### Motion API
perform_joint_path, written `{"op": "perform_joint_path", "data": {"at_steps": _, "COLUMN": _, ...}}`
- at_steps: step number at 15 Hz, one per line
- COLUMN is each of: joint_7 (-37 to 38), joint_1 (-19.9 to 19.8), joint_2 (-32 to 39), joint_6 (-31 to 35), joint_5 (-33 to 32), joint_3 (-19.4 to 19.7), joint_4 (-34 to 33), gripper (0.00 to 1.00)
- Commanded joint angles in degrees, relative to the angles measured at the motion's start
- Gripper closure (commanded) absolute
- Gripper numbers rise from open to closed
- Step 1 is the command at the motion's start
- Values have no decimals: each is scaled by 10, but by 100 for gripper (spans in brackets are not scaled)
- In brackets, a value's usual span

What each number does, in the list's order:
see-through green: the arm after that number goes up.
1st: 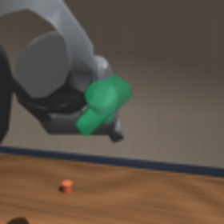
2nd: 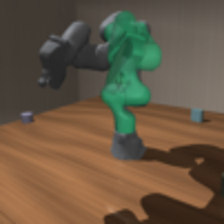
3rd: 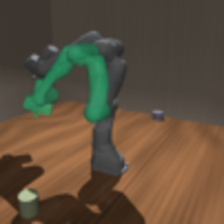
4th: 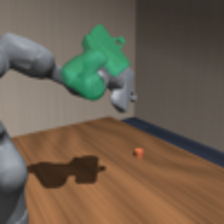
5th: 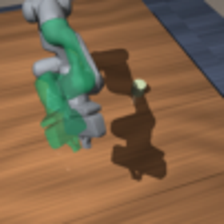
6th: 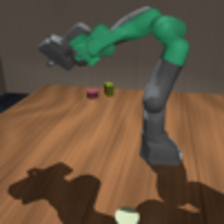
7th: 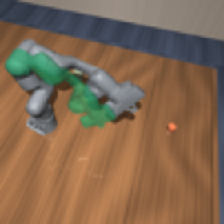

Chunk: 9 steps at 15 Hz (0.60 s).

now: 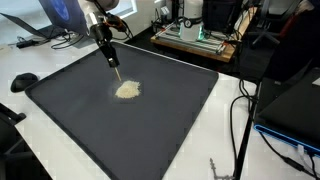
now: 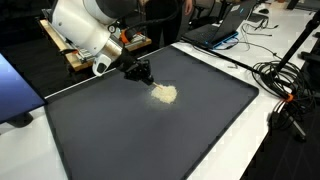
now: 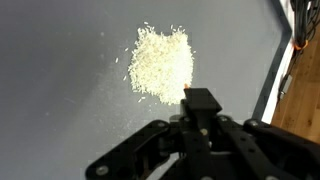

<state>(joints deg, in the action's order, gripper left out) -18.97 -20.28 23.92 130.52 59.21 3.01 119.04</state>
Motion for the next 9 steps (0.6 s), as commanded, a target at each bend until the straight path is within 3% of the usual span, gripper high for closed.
{"op": "perform_joint_path", "data": {"at_steps": 1, "joint_7": -80, "joint_1": 2, "joint_2": -30, "joint_6": 11, "joint_5": 88, "joint_3": 15, "joint_4": 58, "gripper": 97}}
{"op": "perform_joint_path", "data": {"at_steps": 9, "joint_7": -174, "joint_1": 24, "joint_2": -17, "joint_6": 32, "joint_5": 294, "joint_3": 42, "joint_4": 107, "gripper": 97}}
